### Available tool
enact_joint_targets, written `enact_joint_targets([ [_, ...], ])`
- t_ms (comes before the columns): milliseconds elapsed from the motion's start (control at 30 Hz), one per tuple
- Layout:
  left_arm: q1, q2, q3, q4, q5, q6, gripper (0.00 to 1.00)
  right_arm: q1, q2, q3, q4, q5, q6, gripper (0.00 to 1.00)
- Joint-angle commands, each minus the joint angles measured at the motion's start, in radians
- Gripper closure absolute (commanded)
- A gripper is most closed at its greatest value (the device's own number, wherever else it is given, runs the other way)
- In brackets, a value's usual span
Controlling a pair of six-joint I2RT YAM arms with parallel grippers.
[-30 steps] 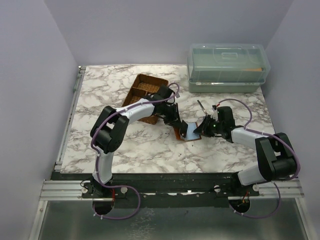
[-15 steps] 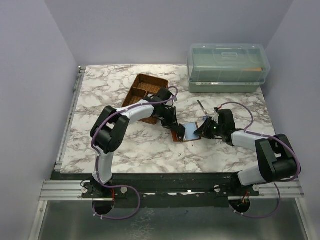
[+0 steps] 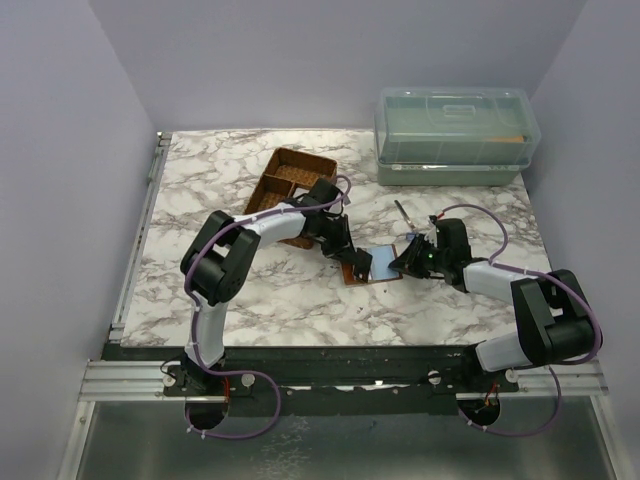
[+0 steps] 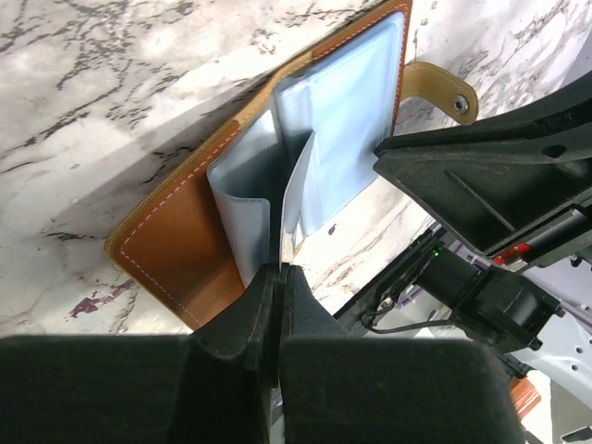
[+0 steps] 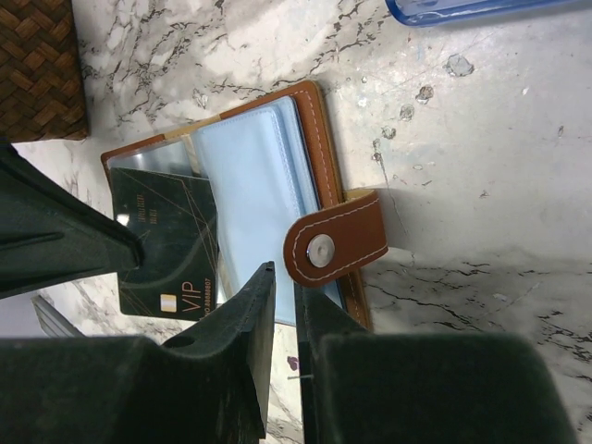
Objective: Put the credit cards into the card holder
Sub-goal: Insert the credit card into the card holder.
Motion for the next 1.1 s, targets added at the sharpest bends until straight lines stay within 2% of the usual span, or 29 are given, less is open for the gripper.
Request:
enact_joint_targets([
  [0, 0.009, 0.008, -0.061, 0.093, 0.011, -0.057, 1.0, 0.002, -0.002, -0.022, -0.034, 0.039, -0.014, 0.82],
  [500, 0.012, 0.027, -0.116, 0.29, 0.06, -0.12, 1.0, 0.002, 0.004, -0.054, 0.007, 0.012, 0.0, 0.82],
  [733, 0.012, 0.029, -0.12, 0.33, 0.1, -0.08, 1.0, 0.002, 0.011, -0.05, 0.008, 0.011, -0.006, 0.82],
  [1067, 0.011, 0.042, -0.127, 0.376, 0.045, -0.068, 1.0, 0.001, -0.005, -0.051, 0.002, 0.012, -0.011, 0.82],
])
